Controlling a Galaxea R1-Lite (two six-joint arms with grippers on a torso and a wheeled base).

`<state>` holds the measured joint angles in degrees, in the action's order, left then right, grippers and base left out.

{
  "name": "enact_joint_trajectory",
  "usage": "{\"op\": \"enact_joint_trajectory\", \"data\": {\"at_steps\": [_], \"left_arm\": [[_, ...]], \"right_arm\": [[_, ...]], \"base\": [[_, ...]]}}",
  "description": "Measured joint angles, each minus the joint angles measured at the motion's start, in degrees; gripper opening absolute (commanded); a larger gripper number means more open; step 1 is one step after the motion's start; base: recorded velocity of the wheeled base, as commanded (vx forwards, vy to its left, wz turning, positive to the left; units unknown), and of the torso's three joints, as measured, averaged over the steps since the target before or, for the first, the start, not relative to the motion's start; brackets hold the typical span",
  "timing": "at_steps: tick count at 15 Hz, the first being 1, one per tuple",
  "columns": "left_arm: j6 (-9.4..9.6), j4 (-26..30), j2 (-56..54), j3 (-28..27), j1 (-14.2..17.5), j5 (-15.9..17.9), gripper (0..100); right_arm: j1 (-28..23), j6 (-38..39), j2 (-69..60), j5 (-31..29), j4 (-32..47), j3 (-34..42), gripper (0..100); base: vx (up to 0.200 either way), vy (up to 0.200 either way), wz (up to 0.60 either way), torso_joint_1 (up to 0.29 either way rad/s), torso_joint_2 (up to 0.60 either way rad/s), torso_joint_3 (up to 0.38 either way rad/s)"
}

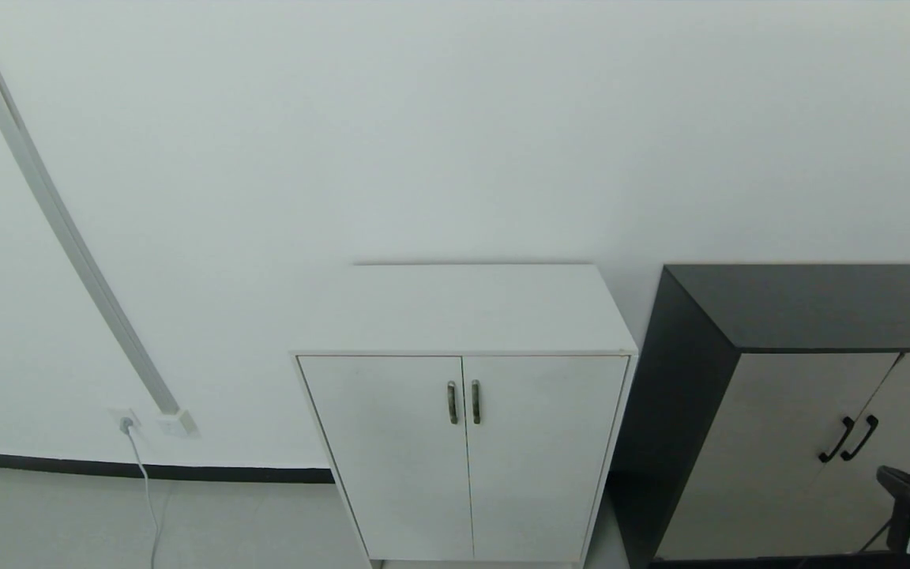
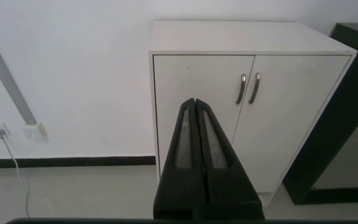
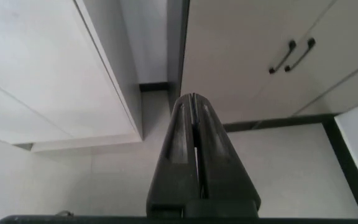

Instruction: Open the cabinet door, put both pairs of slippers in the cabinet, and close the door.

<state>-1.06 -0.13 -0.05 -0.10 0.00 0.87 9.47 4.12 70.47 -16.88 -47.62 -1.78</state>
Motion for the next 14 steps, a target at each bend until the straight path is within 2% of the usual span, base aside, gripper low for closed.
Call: {"op": "enact_joint_trajectory", "data": {"at_steps": [3,8,11,14], "left_arm": [[0.0,0.0,0.0,0.0,0.0,0.0,0],[0.02,0.0,0.0,0.0,0.0,0.0,0],[0.05,0.0,0.0,0.0,0.0,0.0,0],[0.11,0.0,0.0,0.0,0.0,0.0,0]], "right_arm": [[-0.5,0.1,-10.2,1.6,11.3,1.4,0],[-0.5,-0.4,-32.4,10.8,35.2,1.6,0],[-0.2,-0.8,-43.3,16.5,46.7,1.5,0],[1.4,-2.4,-49.5,17.4,47.8,1.2,0]], "base": [[0.0,0.0,0.0,0.0,0.0,0.0],[0.0,0.0,0.0,0.0,0.0,0.0],[0.0,0.0,0.0,0.0,0.0,0.0],[0.0,0.0,0.0,0.0,0.0,0.0]]}}
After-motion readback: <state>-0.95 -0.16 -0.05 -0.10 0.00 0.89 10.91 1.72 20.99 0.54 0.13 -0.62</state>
